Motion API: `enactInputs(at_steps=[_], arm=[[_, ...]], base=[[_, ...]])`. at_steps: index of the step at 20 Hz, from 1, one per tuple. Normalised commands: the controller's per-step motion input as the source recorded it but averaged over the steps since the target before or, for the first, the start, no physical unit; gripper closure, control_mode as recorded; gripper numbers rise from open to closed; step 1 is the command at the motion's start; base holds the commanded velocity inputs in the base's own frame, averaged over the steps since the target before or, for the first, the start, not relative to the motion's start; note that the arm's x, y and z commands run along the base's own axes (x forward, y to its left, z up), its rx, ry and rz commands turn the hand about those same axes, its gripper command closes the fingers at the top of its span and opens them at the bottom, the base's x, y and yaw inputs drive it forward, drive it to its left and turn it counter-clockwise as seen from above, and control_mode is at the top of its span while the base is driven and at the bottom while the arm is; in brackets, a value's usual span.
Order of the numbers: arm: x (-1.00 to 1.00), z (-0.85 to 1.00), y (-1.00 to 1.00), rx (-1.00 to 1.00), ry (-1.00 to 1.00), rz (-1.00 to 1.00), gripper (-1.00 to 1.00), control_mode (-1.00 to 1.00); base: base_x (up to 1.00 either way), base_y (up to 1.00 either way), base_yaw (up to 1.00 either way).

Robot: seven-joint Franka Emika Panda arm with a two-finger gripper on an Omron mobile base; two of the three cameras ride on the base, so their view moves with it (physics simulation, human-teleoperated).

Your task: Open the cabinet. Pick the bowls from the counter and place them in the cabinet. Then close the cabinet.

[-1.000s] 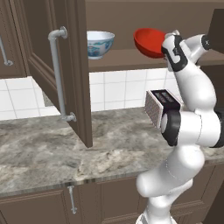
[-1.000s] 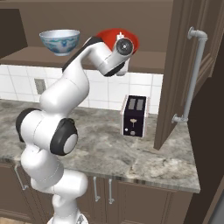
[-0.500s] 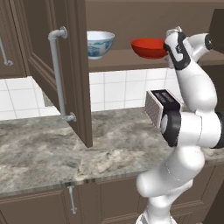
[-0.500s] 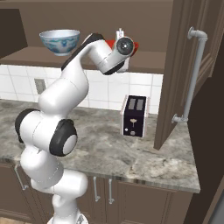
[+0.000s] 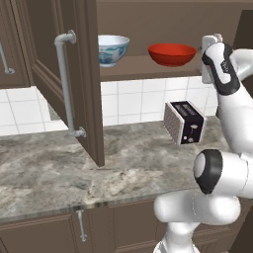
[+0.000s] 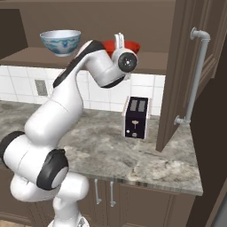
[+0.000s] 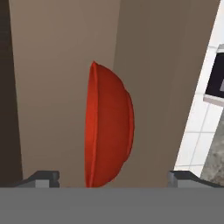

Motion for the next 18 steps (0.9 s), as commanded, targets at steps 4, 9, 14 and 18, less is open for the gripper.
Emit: enactInputs(at_steps=[4,9,14,18], arm=[[-0.99,0.23,0.00,0.00,0.00,-0.06,-1.00,-1.00],[-0.97,0.19,0.00,0.00,0.00,-0.09,-1.00,-1.00],[-0.93,0.09,0.00,-0.01,0.00,-0.11,-1.00,-1.00],[-0.94,0.04,0.00,0.00,-0.01,-0.06,-1.00,-1.00]], base=[[0.00,0.00,0.00],[0.00,0.00,0.00],[0.00,0.00,0.00],[0.00,0.00,0.00]])
